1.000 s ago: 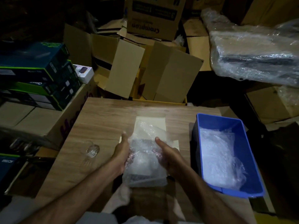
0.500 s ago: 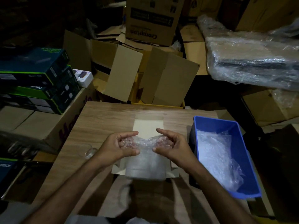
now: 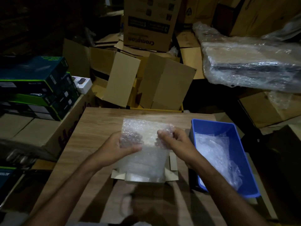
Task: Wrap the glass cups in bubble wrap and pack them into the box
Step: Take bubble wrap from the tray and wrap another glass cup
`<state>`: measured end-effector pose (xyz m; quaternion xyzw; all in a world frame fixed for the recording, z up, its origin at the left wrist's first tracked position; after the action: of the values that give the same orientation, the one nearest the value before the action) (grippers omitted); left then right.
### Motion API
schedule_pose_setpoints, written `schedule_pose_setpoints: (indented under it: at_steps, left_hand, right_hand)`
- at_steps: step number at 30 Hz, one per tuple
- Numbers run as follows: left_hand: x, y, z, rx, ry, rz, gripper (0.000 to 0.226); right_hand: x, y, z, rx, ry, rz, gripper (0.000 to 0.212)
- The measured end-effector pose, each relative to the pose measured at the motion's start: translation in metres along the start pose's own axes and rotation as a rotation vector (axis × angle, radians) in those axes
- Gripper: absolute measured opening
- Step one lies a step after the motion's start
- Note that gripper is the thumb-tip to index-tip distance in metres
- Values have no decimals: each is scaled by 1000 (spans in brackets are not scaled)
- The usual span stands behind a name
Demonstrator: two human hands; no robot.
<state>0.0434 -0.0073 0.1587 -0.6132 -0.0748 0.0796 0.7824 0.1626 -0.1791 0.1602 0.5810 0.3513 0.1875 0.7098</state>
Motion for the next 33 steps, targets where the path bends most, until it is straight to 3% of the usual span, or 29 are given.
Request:
schedule_pose_setpoints:
  at_steps: [2,5,9,13,16,20,22,24,26,28,30,32,33]
  left_hand:
    - [5,2,3,-8,-171,-18,25]
    - [8,19,7,-131,-299,22,38]
    - [9,33,0,-29,-311,69,82]
    - [3,32,-6,-99,-161,59,96]
    - [-4,34,-10,75,35,40,85]
    - [2,31,-4,440,-26,5,35]
    - [2,25,-1,582,-38,-51,15]
    - [1,19,3,672,-54,-138,9]
    - [-2,22,6,432,-77,-113,15]
    - [-2,28,2,66,-113,-29,40]
    - [0,33,-1,-70,-165,6,62]
    - [-1,35,-5,-124,-277,11,37]
    - [-2,37,-5,-131,-350,17,22]
  right_hand:
    - [4,-10,0,114,-44,-58,28]
    - [-4,-32,-9,165,-8,-163,66]
    - [-11,-39,-13,34,-99,13,89]
    - [-5,-36,-7,-62,-135,85,80]
    - [-4,-41,-6,-117,-42,53,71]
    - [1,-40,-3,-315,-83,42,60]
    - [4,-37,-2,-439,-151,68,42]
    - [7,-38,2,-495,-164,83,22]
    - [8,-42,6,-396,-109,34,26]
    - [10,-47,7,-163,-45,-49,36]
    - [8,-45,-1,40,-12,-92,32]
    - [5,-46,-8,137,-47,-134,35]
    - [3,-49,-10,145,-56,-155,46]
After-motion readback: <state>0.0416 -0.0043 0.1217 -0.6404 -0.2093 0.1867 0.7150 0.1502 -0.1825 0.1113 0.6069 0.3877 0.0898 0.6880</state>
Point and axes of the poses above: each hand's wrist, its own x-axis towards the middle knuckle, its own z-axis out of the back of the hand, y = z × x, the point moved 8 cm from there along x, towards the middle knuckle, and after that the axes turned 12 degrees about -z, right-handed, at the moved point
